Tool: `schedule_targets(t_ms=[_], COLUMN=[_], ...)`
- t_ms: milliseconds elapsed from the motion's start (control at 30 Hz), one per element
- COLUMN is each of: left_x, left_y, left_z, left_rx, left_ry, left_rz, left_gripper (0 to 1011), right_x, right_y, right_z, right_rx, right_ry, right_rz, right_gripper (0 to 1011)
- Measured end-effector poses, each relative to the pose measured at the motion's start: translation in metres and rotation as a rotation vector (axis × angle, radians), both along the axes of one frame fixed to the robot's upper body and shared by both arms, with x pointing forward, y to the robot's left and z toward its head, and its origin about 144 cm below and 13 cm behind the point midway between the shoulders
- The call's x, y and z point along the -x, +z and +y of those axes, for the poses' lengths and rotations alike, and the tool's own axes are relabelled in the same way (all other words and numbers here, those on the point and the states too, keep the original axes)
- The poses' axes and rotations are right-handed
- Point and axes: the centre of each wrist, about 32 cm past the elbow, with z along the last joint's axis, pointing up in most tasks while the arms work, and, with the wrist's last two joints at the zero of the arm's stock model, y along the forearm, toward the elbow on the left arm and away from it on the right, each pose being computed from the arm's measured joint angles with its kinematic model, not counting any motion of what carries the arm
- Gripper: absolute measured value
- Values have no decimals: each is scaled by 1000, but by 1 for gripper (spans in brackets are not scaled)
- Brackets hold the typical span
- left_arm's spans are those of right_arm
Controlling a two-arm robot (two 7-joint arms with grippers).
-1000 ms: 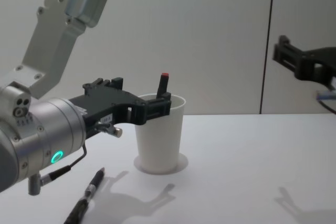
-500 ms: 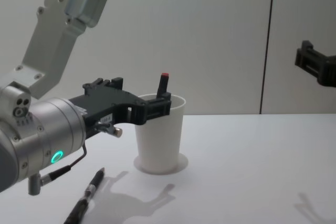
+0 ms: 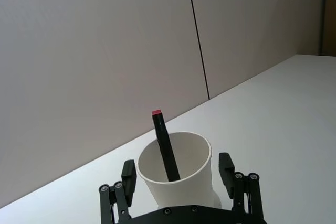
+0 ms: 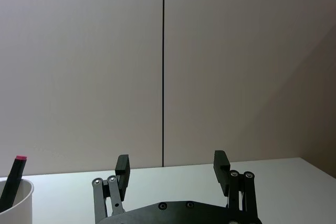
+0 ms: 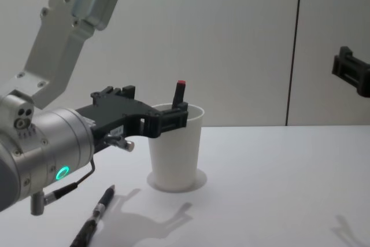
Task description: Place the pen into the pen holder.
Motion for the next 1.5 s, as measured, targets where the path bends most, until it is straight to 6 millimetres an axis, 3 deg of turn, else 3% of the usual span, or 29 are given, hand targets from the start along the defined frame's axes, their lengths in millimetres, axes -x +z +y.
schedule_targets(t_ms=[967, 1500], left_x=[12, 17], left_y=[28, 47], left_z=[22, 21], left_rx=[12, -14], left_ry=[113, 196], left_rz=[259, 447], left_gripper=[1000, 1000], right_x=[2, 2], right_y=[0, 0], right_z=[-1, -1], right_rx=[-2, -2], right_ry=[-7, -7], right_rz=[3, 3], right_gripper=[1002, 1001])
